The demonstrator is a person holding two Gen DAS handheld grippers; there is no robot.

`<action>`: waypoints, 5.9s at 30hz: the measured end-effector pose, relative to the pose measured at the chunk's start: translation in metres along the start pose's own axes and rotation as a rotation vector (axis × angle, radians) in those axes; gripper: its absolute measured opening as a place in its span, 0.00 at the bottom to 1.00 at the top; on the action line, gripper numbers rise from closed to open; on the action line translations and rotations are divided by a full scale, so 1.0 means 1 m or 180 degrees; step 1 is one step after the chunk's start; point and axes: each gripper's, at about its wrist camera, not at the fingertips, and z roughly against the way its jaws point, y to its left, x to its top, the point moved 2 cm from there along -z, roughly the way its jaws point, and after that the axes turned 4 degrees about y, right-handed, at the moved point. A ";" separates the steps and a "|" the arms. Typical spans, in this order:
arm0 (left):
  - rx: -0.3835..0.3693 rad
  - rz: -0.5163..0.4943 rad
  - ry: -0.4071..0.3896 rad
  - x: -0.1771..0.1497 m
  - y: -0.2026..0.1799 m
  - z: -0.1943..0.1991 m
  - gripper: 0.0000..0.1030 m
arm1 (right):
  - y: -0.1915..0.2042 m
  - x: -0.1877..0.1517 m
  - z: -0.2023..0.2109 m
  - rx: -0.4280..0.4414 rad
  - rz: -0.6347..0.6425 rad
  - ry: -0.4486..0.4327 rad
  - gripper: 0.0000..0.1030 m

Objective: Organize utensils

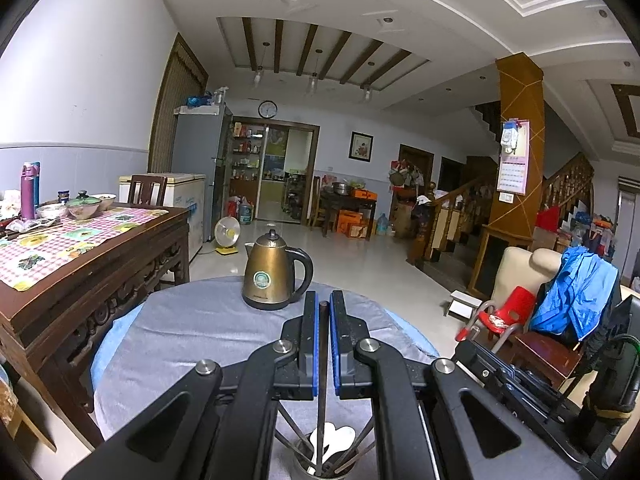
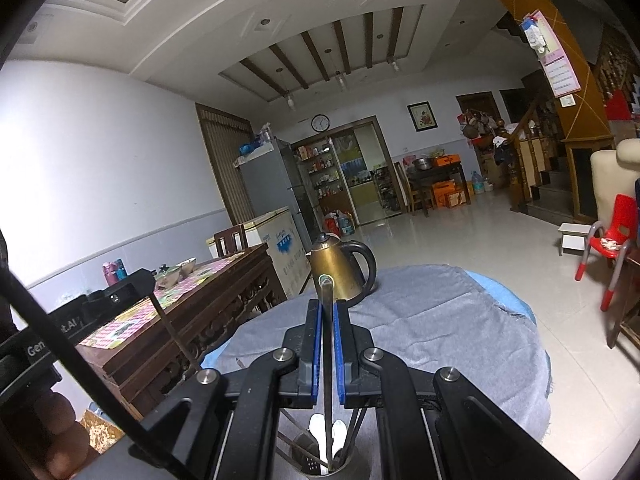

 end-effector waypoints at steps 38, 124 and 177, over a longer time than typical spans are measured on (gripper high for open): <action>0.0279 0.0019 0.0418 -0.038 0.011 -0.040 0.05 | 0.001 -0.036 -0.034 0.0012 0.0057 0.0468 0.06; 0.1388 -0.0389 0.1003 -0.094 0.041 0.028 0.90 | 0.018 -0.102 -0.003 0.0089 0.0010 0.1737 0.65; 0.1282 -0.0319 0.1107 -0.097 0.036 0.029 0.90 | 0.029 -0.101 0.027 -0.0283 0.0425 0.0975 0.68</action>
